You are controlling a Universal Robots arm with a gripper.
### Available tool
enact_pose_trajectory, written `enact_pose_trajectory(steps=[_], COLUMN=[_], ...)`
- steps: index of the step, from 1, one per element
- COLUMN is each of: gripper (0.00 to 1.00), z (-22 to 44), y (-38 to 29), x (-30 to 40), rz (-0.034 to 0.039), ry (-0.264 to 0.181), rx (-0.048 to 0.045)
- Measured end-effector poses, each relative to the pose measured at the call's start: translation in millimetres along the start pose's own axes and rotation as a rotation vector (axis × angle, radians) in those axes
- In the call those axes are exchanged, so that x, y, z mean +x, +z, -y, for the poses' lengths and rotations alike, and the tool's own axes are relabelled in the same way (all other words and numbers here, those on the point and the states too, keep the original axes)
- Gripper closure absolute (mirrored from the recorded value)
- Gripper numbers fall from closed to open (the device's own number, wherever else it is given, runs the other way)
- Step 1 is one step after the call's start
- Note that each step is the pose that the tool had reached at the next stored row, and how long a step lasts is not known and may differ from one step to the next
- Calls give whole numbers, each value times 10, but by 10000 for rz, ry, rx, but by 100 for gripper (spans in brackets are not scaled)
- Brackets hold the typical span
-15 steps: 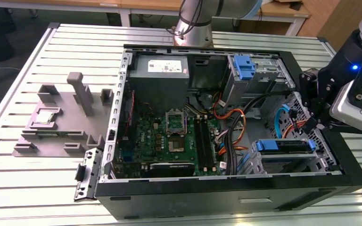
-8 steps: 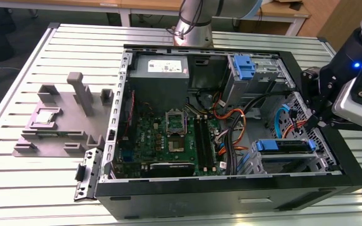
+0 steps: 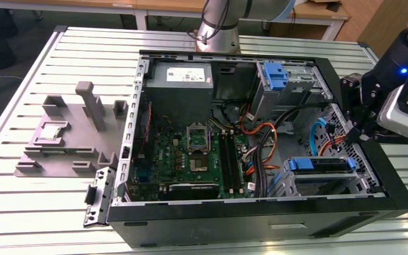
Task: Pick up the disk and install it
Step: 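Insert the first disk wire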
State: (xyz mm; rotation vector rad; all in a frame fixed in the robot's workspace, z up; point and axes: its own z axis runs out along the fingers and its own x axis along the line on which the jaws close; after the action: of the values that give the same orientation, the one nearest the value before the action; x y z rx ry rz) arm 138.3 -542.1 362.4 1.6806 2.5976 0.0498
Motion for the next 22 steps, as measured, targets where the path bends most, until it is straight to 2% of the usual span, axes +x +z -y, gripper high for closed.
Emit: enact_pose_trajectory(steps=[22], gripper=[90], z=[-171], y=[11], x=[89], rz=[-15], ry=[-295], rx=[-6])
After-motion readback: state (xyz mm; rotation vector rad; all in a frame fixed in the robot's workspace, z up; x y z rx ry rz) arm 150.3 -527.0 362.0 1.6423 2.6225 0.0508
